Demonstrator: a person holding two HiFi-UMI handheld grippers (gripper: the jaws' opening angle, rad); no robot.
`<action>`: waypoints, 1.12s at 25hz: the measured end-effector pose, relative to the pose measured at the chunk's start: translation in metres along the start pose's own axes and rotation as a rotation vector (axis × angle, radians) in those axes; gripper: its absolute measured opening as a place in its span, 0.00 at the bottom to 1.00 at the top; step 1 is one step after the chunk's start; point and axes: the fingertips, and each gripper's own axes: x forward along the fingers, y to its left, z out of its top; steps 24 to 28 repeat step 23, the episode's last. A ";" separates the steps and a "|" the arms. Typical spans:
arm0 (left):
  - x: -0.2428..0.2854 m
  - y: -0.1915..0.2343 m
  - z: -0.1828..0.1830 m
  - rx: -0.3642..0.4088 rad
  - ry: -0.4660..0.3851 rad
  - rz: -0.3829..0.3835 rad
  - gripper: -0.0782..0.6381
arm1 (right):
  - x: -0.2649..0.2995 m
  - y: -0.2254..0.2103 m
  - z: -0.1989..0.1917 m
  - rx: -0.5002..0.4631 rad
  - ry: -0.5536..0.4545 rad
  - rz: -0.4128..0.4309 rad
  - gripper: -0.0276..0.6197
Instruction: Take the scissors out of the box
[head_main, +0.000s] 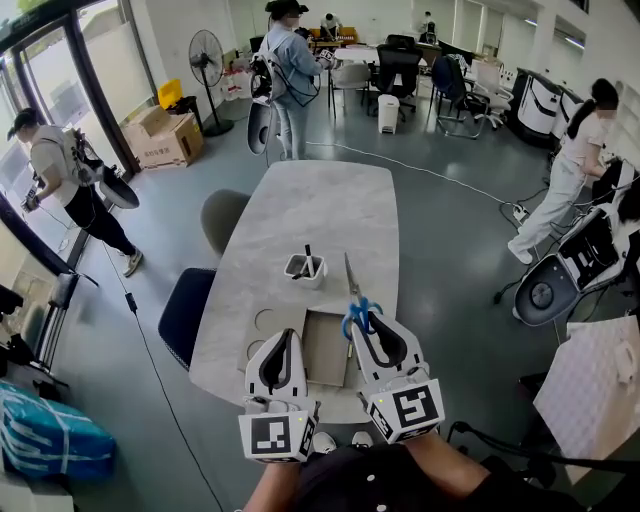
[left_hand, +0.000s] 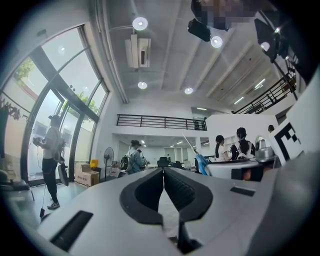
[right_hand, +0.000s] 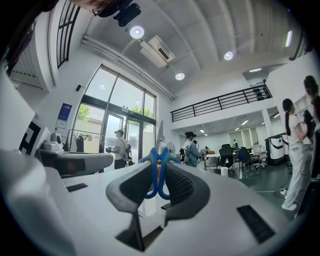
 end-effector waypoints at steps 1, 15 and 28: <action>0.000 0.000 0.001 0.000 0.001 -0.002 0.13 | 0.000 -0.001 0.000 0.003 0.001 -0.003 0.17; 0.005 -0.003 -0.002 0.005 0.002 -0.013 0.13 | 0.004 -0.007 -0.009 0.032 0.021 -0.019 0.17; 0.004 -0.009 -0.007 0.006 0.002 -0.010 0.13 | -0.001 -0.010 -0.014 0.033 0.020 -0.015 0.17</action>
